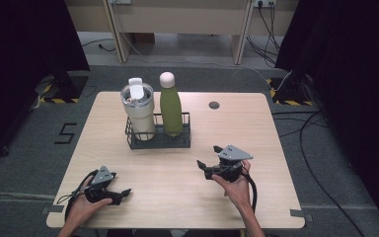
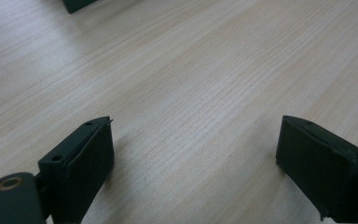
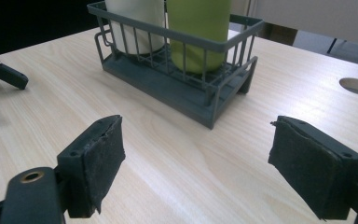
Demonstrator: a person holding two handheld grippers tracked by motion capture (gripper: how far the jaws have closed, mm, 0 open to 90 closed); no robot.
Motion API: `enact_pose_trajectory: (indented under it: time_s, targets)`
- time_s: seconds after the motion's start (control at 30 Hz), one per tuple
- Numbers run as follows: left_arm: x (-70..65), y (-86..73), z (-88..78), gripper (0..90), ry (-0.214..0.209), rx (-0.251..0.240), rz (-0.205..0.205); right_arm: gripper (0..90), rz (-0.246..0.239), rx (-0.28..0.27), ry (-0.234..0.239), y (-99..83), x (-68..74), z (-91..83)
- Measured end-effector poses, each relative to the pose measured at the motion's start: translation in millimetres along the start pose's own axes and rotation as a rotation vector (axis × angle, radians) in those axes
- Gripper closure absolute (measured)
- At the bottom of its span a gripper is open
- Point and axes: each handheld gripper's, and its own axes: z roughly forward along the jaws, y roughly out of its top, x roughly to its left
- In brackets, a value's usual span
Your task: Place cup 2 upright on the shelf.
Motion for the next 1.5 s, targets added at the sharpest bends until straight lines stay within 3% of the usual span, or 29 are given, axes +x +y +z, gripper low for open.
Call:
enact_pose_trajectory:
  time_s: [0.23,0.47,0.93,1.23,1.3,1.5]
  targets:
    - [0.0,0.0,0.0,10.6,0.000,0.000,0.000,17.4,0.001,0.004,-0.006,-4.9,-0.1,-8.9]
    - [-0.1,-0.2,-0.1,10.6,0.002,0.000,-0.001,17.7,-0.036,0.012,-0.011,-6.0,5.5,-14.7]
    - [-0.1,-0.3,-0.3,10.6,0.002,0.000,-0.001,17.5,-0.022,0.063,-0.031,-29.2,6.3,-22.1]
    - [-0.1,-0.5,-0.5,10.6,0.003,-0.001,-0.002,16.8,-0.013,0.094,-0.020,-41.5,12.1,-27.8]
    - [-0.1,-0.5,-0.5,10.7,0.003,-0.001,-0.002,16.9,-0.042,0.105,-0.042,-42.1,13.0,-30.5]
    - [-0.1,-0.6,-0.5,10.7,0.002,-0.001,-0.003,16.4,-0.016,0.108,-0.033,-49.6,13.5,-34.9]
